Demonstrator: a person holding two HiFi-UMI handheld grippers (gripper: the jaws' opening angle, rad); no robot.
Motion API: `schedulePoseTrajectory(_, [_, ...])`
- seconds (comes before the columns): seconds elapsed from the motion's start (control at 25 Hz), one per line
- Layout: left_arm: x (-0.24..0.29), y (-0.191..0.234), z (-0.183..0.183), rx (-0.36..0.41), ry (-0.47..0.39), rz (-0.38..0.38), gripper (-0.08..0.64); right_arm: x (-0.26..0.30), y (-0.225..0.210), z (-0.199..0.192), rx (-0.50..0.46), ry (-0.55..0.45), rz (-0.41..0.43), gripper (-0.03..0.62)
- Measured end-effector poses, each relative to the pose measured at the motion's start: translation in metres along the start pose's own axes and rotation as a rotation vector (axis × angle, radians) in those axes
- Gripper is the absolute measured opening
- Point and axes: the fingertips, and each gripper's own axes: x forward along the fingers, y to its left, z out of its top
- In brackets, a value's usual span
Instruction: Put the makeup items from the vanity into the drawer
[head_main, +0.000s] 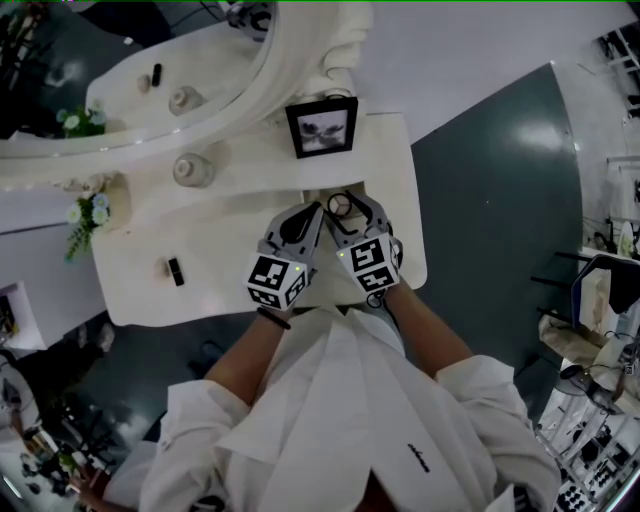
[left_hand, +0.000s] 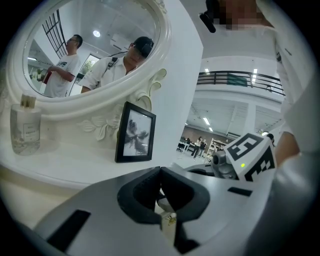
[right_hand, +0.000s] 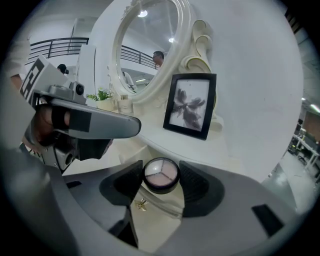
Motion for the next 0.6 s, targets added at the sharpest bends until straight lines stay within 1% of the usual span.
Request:
schedulePoseTrajectory(0.28, [-0.005,0.008,-0.001,-0.004,0.003,0.007,0.026,0.006,-0.001,-0.002,0.050,-0.002,-0.005,0.245])
schedulePoseTrajectory(0.6, [-0.012,0.010,-0.001,-0.010,0.001,0.011,0.026,0.006,0.000,0.000,0.048,-0.014,-0.019,0.249])
